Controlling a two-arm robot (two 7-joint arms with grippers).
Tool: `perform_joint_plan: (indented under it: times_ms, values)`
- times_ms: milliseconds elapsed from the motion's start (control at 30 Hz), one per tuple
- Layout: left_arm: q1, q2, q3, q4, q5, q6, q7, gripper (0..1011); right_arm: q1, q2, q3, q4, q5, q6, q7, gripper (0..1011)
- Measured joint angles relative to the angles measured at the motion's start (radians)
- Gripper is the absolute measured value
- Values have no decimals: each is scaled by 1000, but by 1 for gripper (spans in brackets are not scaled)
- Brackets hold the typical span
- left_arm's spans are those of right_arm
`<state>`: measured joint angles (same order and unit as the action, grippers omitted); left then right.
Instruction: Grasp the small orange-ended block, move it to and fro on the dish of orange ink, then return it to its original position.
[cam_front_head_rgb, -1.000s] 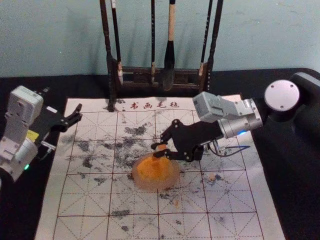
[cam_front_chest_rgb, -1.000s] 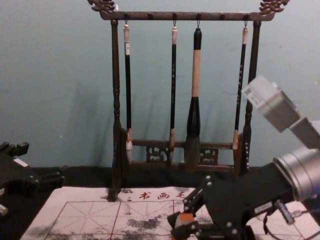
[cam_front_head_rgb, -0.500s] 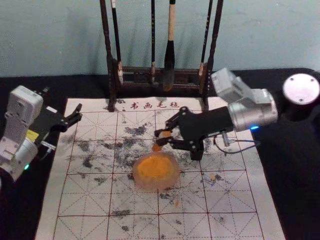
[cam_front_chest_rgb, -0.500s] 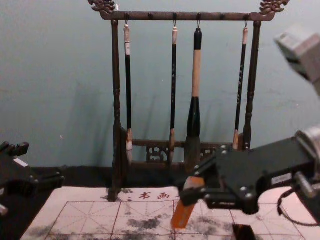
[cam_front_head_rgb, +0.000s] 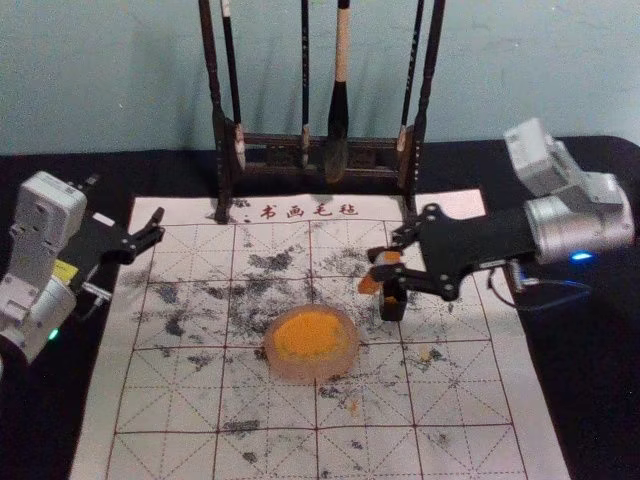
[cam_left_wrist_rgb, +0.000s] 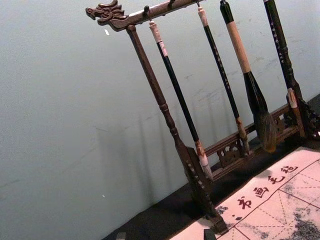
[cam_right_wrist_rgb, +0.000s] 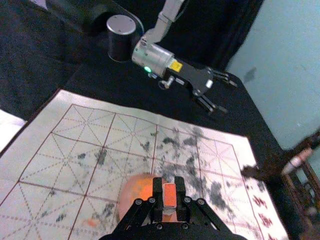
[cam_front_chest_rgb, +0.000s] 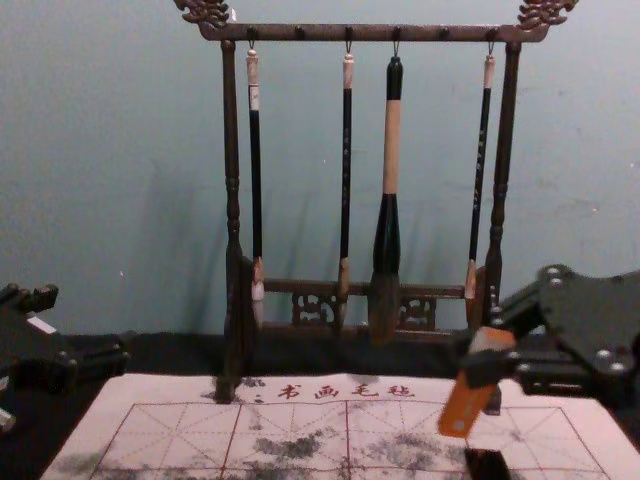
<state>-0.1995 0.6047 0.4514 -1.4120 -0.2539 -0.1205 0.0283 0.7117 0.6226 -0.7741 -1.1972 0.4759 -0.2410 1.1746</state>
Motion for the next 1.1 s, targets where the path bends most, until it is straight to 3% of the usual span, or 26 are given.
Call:
perform_joint_plan:
  times_ms: [133,400,1100]
  values:
    - [0,0,0,0,0,0,0,1001,-31,44,19,-29,8,6,-27,134]
    - [0,0,0,0,0,0,0,1001,-51,65,24,-12,-21,6,-51,134]
    - [0,0,0,0,0,0,0,1001,-21,1,20,117,-87,-20,-64,134]
